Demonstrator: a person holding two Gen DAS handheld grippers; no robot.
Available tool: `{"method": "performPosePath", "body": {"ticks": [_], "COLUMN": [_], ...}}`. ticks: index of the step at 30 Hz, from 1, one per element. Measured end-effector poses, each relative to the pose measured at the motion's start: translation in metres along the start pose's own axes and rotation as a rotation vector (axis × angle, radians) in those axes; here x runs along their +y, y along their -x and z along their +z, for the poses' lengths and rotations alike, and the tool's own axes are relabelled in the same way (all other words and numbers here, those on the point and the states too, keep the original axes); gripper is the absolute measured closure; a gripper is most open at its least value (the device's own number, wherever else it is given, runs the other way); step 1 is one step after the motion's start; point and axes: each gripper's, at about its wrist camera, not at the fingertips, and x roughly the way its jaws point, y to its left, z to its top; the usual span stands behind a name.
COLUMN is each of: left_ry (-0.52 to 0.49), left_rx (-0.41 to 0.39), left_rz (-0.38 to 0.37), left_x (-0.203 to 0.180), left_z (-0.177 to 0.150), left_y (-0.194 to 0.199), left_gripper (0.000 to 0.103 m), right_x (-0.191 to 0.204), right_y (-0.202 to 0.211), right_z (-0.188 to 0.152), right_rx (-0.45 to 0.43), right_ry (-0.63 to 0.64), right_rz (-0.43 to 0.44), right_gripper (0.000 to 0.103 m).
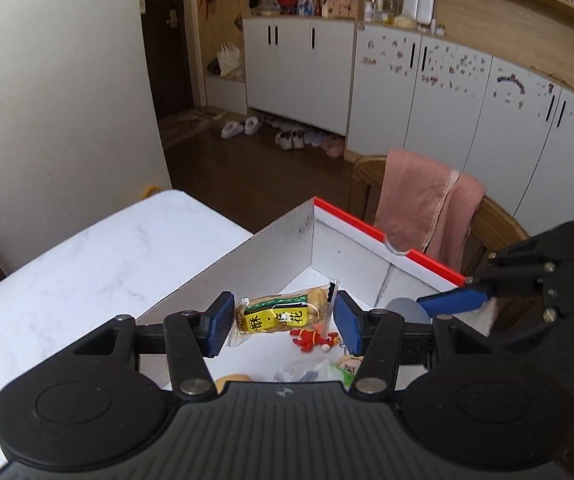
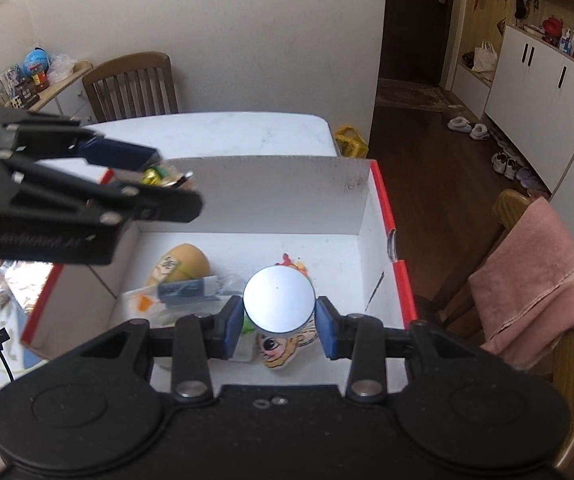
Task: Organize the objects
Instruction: 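Lower into the shoebox and open the left tool while the right tool releases the tin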
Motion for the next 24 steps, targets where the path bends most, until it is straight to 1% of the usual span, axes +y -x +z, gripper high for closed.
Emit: {"method": "performPosePath", "body": {"ticks": [5,11,13,20,24], "left_ry": [-0.001,-0.004,-0.006,0.008,0.035], "left_rx": [0.088,0.193,0.216,0.298,0.329], "left_rz": [0.020,0.045,0.045,0.066,0.052], "left_x": [-0.001,0.002,0.003,0.006,0.014], "left_z": [0.003,0.000,-0.002,-0.009,-0.011], "left_y": [-0.037,-0.074,-0.083,-0.107,-0.114], "left_gripper": [0.050,0.050,0.050,0.050,0.050], "right_x": [-0.010,-0.010,-0.009,-0.006,-0.007], "right_y": [-0.021,-0.048,-0.057,-0.068,-0.072], "right_z": [0.002,0.002,0.001,-0.003,-0.004], "right_rx": [0.036,0.094,0.113,0.141,0.153], "right_ry": [-0.003,0.025,0.030,0.043,0.046], "right_rz": [0.016,0.008,-0.002,-0.009,-0.016], "right_gripper": [0.065,0.065,0.065,0.065,0.065]}}
